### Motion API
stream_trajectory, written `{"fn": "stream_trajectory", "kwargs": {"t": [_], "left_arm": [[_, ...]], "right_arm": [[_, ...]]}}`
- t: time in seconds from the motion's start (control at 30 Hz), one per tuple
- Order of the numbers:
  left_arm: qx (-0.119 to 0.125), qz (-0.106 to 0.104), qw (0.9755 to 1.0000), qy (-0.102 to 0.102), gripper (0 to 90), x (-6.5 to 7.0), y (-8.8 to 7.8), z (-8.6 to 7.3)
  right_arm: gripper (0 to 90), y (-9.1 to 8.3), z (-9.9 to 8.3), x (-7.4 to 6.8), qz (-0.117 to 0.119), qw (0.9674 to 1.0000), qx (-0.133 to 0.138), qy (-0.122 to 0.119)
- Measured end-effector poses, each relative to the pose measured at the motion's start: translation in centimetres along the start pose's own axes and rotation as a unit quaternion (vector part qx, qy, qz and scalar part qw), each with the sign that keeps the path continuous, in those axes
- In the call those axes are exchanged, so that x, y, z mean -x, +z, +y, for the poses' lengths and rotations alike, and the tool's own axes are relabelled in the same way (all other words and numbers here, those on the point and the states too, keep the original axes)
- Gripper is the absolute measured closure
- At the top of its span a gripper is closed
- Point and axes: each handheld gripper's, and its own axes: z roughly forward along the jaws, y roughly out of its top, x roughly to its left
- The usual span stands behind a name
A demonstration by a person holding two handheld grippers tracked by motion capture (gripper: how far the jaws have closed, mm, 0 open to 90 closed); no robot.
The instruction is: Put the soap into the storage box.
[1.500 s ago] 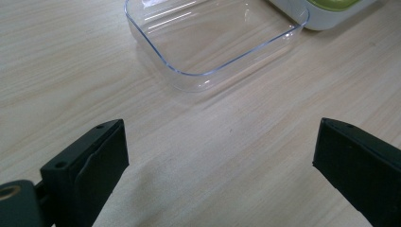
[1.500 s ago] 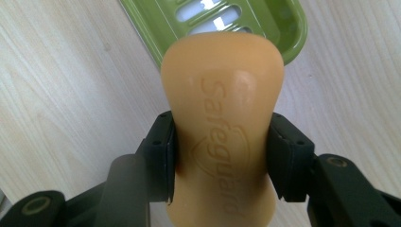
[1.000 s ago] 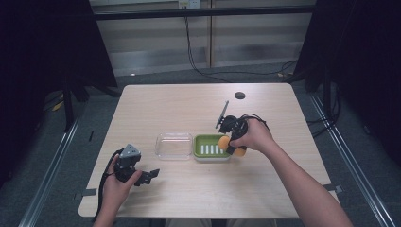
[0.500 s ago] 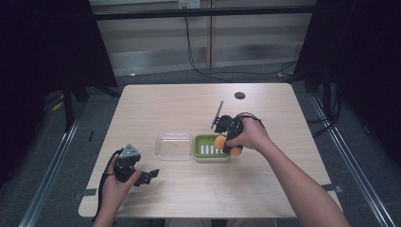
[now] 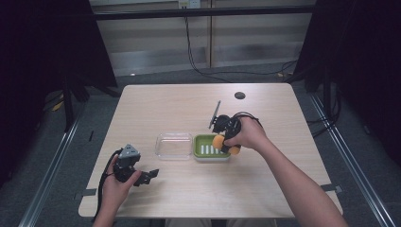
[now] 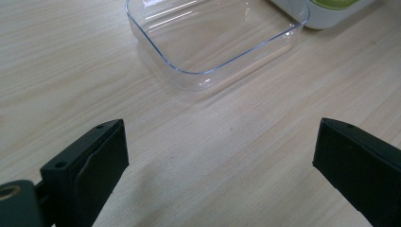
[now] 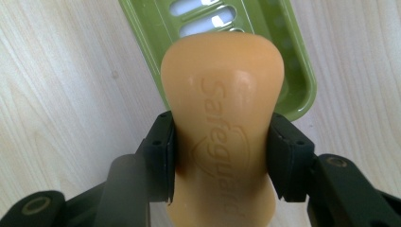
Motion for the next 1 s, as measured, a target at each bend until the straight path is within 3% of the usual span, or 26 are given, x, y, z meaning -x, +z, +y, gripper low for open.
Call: {"fn": "stream_trajectory", "kwargs": {"t": [0.83, 1.0], "left_arm": [[-0.001, -0.004, 1.0000, 0.002, 4.0, 0.07, 0.01, 0.06], [-0.001, -0.003, 1.0000, 0.003, 4.0, 0.05, -0.04, 0.08]], "right_arm": [[50.2, 0.39, 0.67, 0.48, -0.005, 1.0000, 0.004, -0.005], [50.3, 0.47, 1.03, 0.58, -0.007, 0.9998, 0.006, -0.016]]}}
